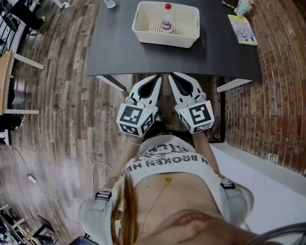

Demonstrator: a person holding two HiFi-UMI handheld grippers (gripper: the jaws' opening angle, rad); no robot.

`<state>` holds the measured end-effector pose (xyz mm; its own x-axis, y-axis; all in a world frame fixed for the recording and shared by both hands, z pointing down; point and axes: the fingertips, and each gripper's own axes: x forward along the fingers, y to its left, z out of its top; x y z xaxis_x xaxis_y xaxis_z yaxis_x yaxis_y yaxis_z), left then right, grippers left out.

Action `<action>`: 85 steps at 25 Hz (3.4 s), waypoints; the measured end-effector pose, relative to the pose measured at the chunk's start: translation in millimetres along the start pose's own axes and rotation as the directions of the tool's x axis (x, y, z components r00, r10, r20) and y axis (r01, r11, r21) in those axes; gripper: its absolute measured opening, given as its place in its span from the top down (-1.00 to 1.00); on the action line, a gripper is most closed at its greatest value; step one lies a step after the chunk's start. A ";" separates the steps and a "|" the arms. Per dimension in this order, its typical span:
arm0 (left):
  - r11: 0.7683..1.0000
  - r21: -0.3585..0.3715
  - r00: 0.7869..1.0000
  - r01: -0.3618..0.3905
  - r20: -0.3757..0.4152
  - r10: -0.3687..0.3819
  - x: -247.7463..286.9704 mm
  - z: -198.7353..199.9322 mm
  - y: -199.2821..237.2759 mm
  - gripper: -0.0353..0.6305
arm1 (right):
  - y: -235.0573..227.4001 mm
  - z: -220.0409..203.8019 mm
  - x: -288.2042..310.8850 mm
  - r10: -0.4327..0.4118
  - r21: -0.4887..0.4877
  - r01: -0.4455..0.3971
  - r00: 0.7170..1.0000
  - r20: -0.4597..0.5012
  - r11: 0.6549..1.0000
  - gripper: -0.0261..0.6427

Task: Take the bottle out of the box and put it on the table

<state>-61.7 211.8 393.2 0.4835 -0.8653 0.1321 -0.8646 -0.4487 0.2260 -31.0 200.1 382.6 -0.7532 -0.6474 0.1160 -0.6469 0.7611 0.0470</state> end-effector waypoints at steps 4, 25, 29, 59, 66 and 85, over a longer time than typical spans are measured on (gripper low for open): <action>1.000 -0.002 1.000 0.008 -0.003 -0.008 -0.6 -0.7 12.5 0.88 | 3.2 -0.1 11.2 -0.010 -0.004 0.010 1.000 0.000 1.000 0.89; 1.000 -0.021 0.999 -0.014 -0.032 0.013 76.1 8.3 55.5 0.88 | -60.6 -7.2 73.0 0.017 0.031 -0.017 1.000 -0.021 0.999 0.89; 0.999 -0.017 0.999 -0.032 -0.029 0.031 107.0 20.0 73.1 0.88 | -90.1 -2.3 98.3 0.032 0.032 -0.032 0.999 -0.010 0.999 0.89; 0.988 -0.039 0.988 -0.151 -0.044 0.149 252.9 38.5 116.7 0.88 | -224.3 -3.0 181.0 0.157 0.046 -0.156 0.987 -0.035 0.987 0.89; 0.997 -0.020 0.996 -0.079 -0.050 0.078 259.4 55.3 152.1 0.88 | -225.1 -0.1 215.7 0.083 0.043 -0.081 0.995 -0.050 0.996 0.89; 0.986 -0.021 0.979 0.168 -0.112 -0.169 251.2 62.1 235.4 0.88 | -205.1 -8.8 286.0 -0.178 0.041 0.185 0.975 -0.131 0.982 0.89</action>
<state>-152.3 -125.1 419.6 0.6352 -0.7462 0.1993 -0.7680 -0.5831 0.2648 -112.7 -140.8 414.8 -0.6038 -0.7618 0.2346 -0.7793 0.6261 0.0272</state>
